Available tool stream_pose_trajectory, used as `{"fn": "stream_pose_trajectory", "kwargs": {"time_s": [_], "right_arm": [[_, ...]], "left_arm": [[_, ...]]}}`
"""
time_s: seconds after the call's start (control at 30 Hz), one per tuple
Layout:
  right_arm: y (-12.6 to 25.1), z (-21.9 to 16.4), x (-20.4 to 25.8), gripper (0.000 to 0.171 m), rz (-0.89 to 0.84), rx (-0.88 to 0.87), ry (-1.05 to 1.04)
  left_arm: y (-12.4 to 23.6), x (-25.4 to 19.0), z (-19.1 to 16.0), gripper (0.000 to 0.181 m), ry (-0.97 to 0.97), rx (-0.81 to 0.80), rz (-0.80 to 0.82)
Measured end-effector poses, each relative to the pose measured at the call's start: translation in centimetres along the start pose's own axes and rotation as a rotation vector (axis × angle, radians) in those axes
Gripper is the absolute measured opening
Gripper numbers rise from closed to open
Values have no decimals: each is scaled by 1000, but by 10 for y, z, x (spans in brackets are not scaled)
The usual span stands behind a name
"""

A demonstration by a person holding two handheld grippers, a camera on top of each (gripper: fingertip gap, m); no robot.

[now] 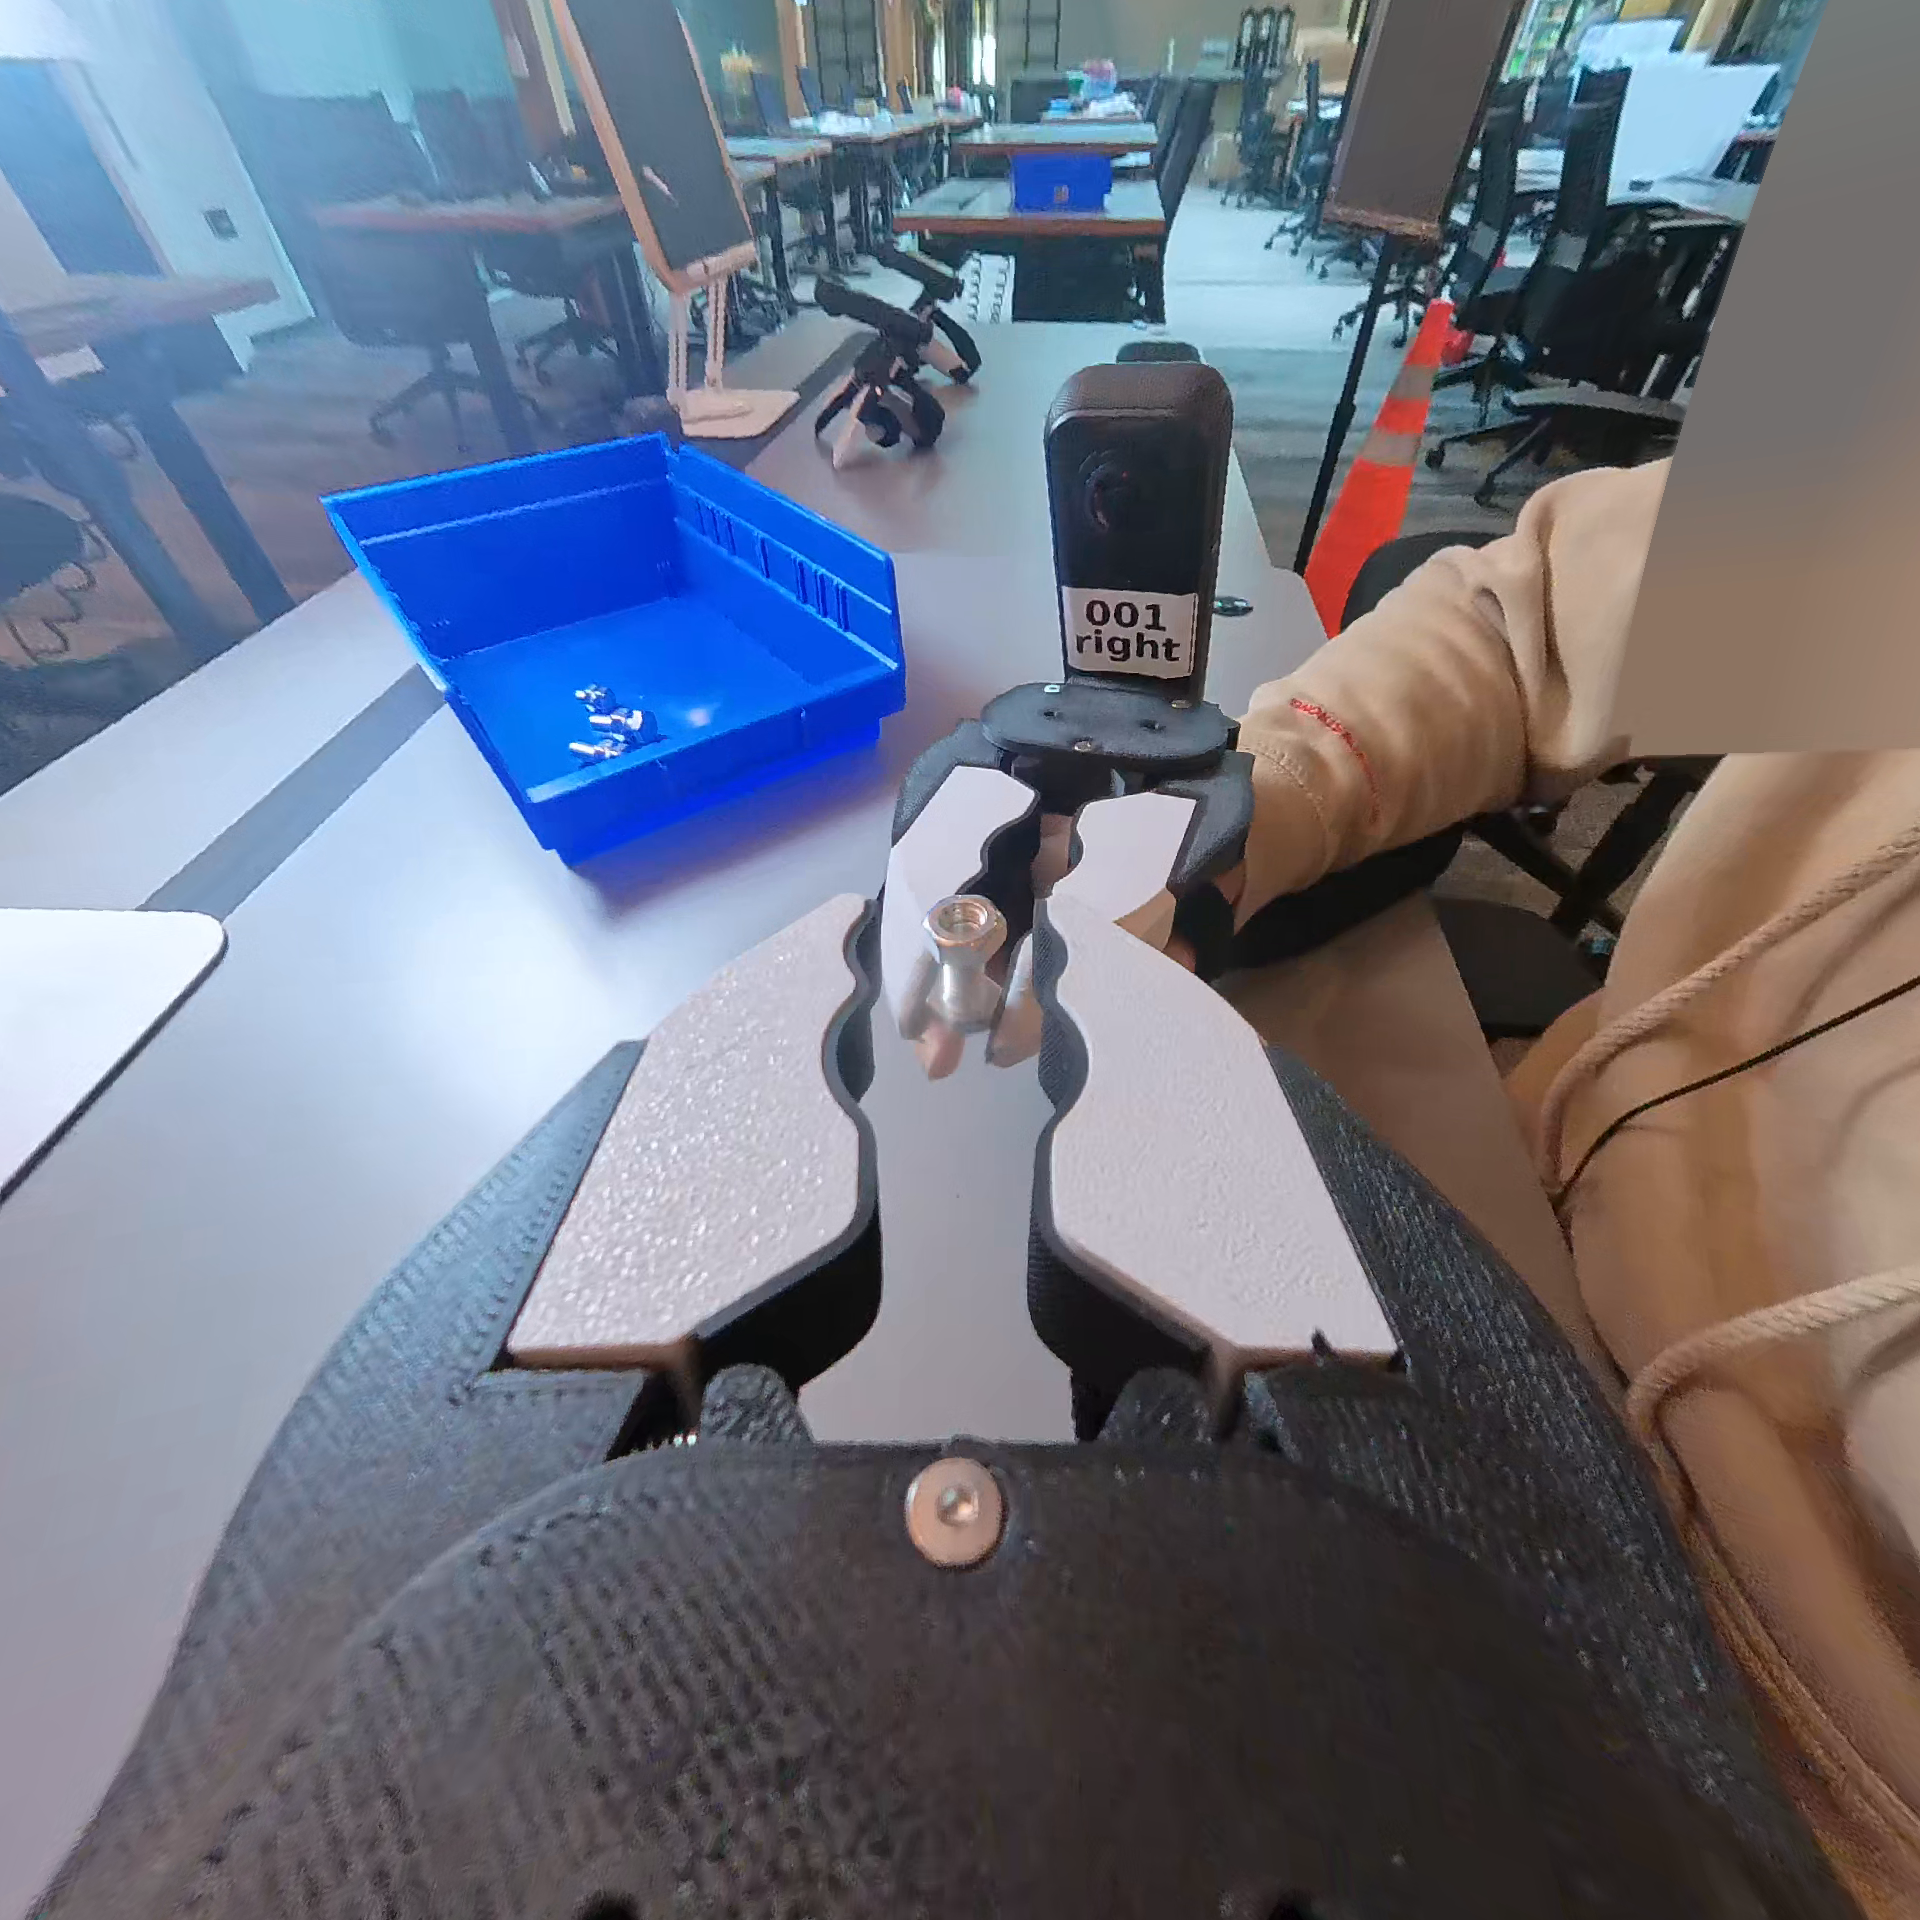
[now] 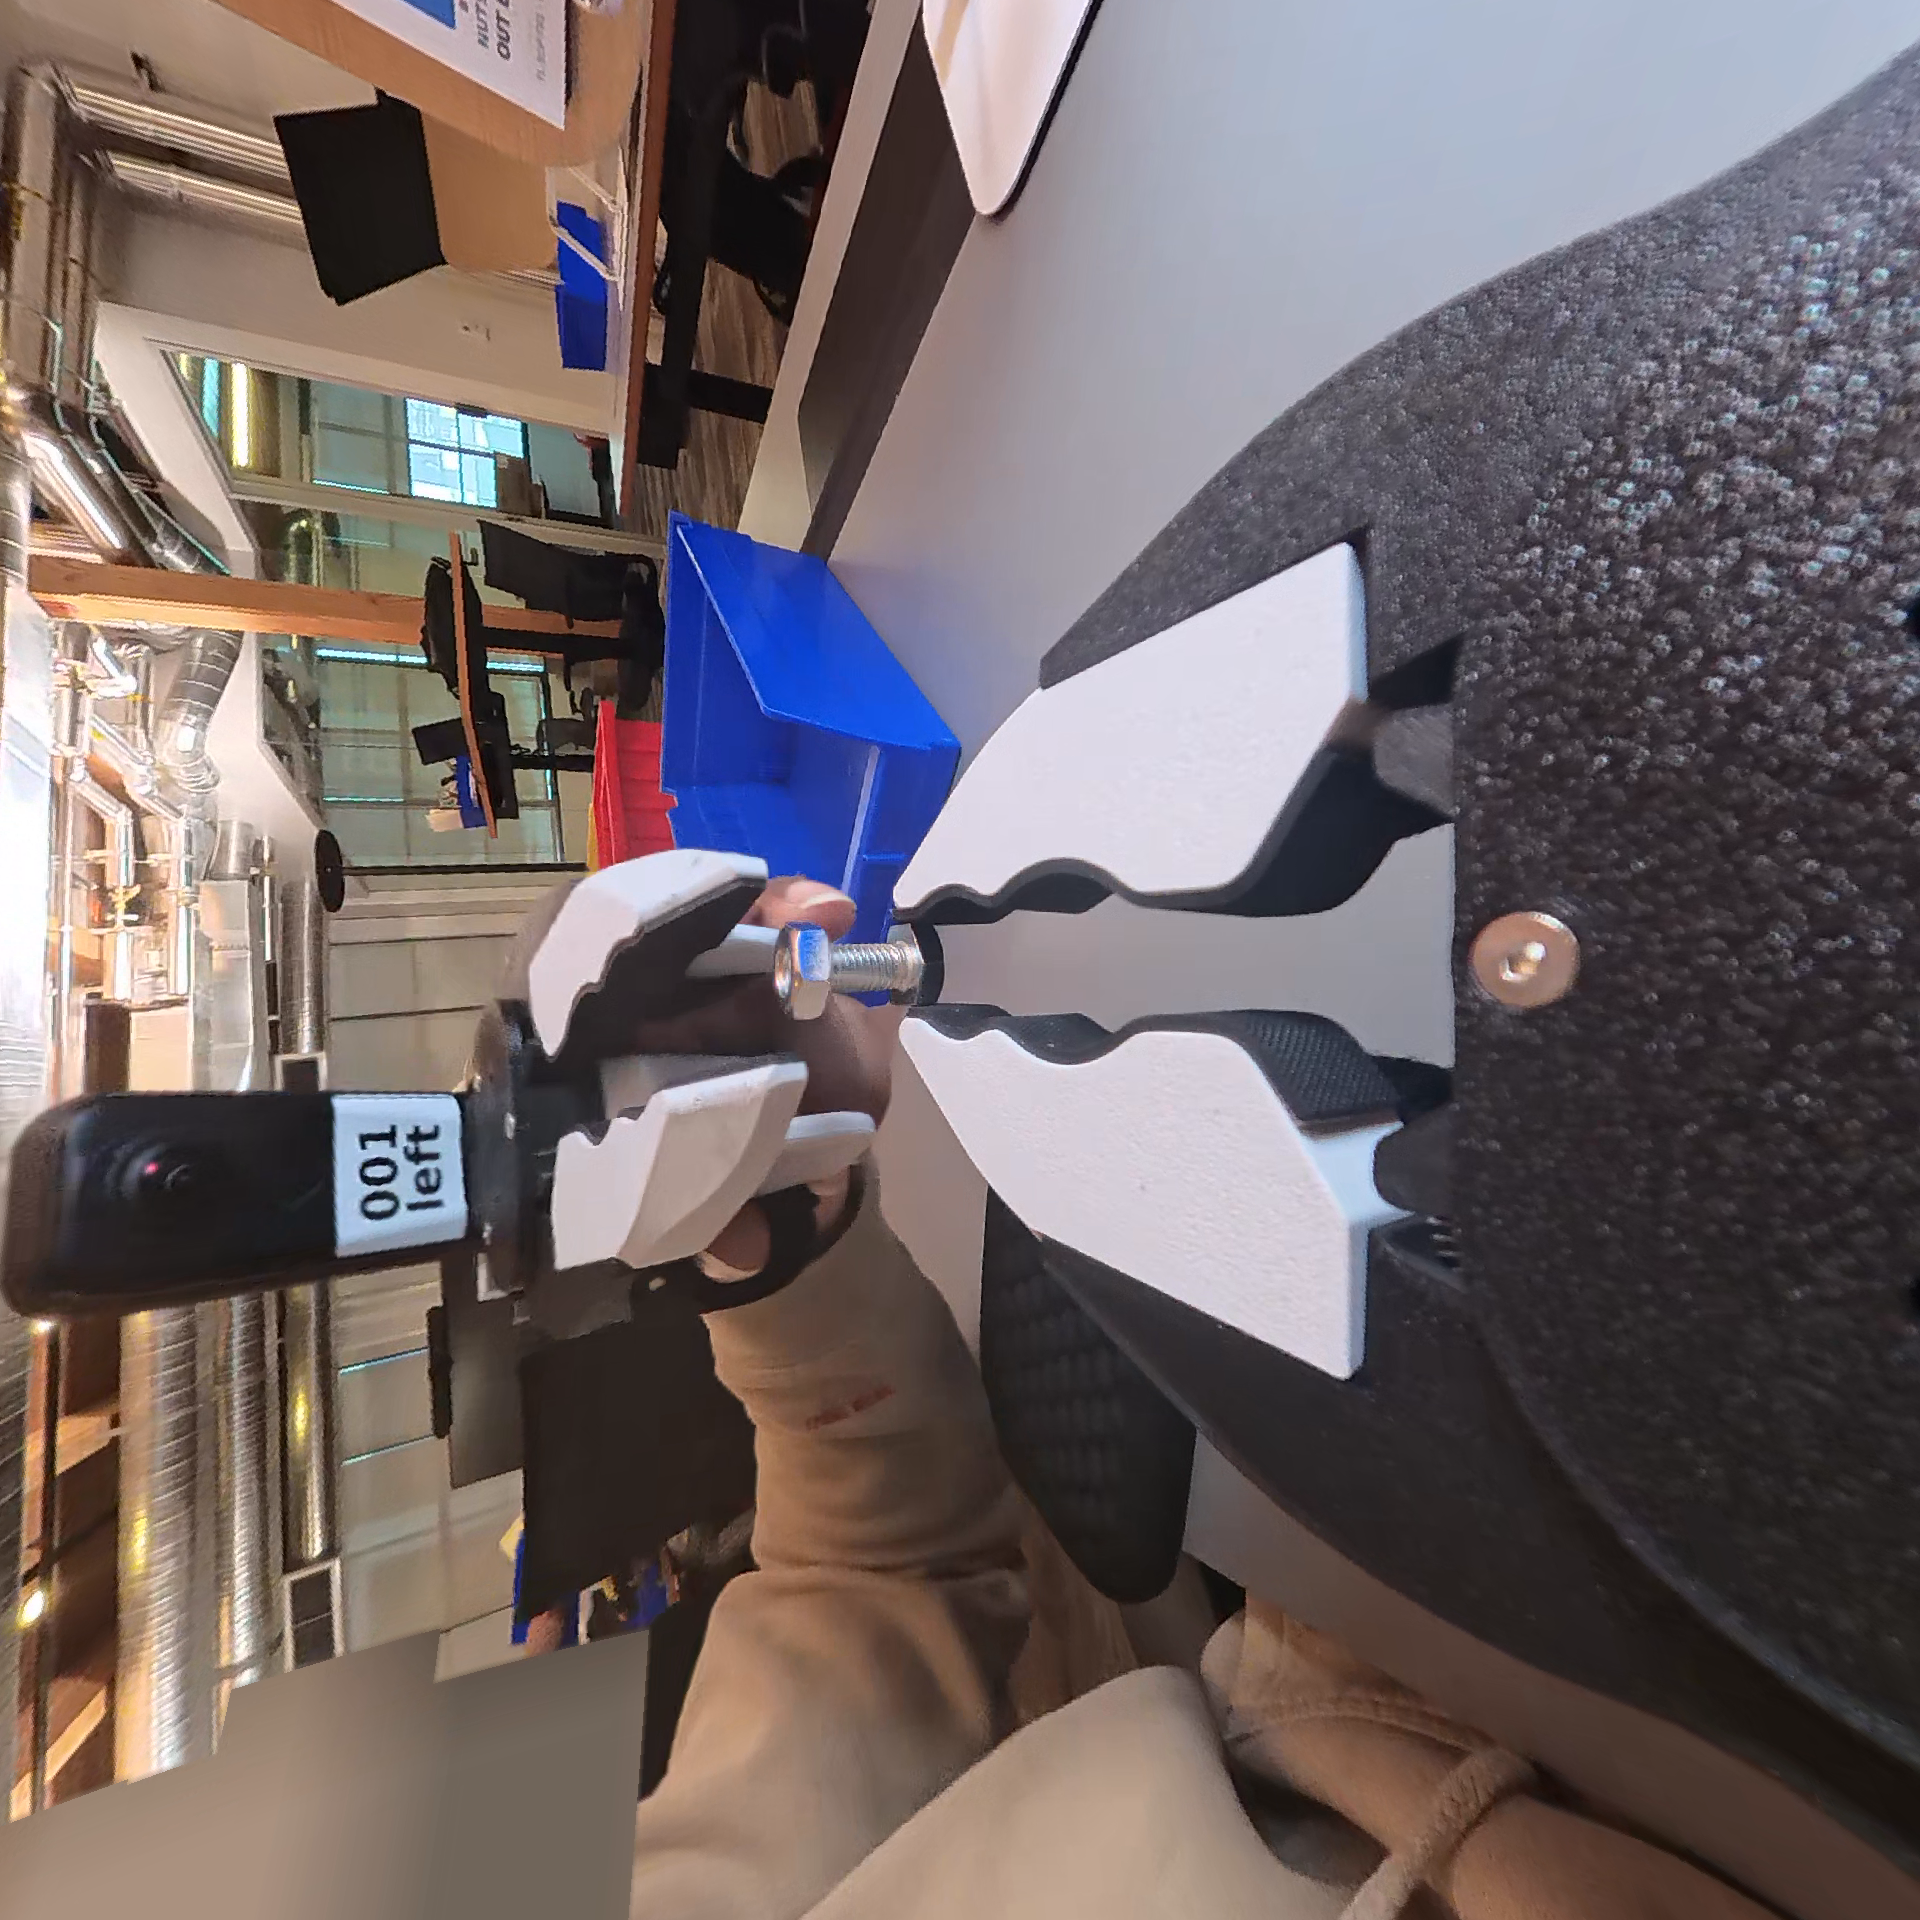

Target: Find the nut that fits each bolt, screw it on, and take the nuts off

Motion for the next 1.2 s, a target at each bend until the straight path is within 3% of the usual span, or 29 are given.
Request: {"fn": "stream_pose_trajectory", "kwargs": {"time_s": [0.5,0.77,1.0,1.2], "right_arm": [[3,5,-1,14,14,-43,-16],[-1,-1,-2,14,4,-10,-9],[1,1,-2,14,2,-17,2],[-2,-6,-3,14,-3,18,8]], "left_arm": [[8,15,-11,19,65,-91,20],[4,6,-10,29,116,-161,-36],[10,19,-18,18,149,-171,8],[5,6,-14,28,137,-194,-48]]}}
Point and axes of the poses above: each gripper's, where its closed fingertips meet, y back along the fingers, z out of its top, x = y × z across the jaws, the point moved 2 cm from there along y, back along the fingers, and after that the axes turned 2 degrees about -z, right-handed, at the moved point
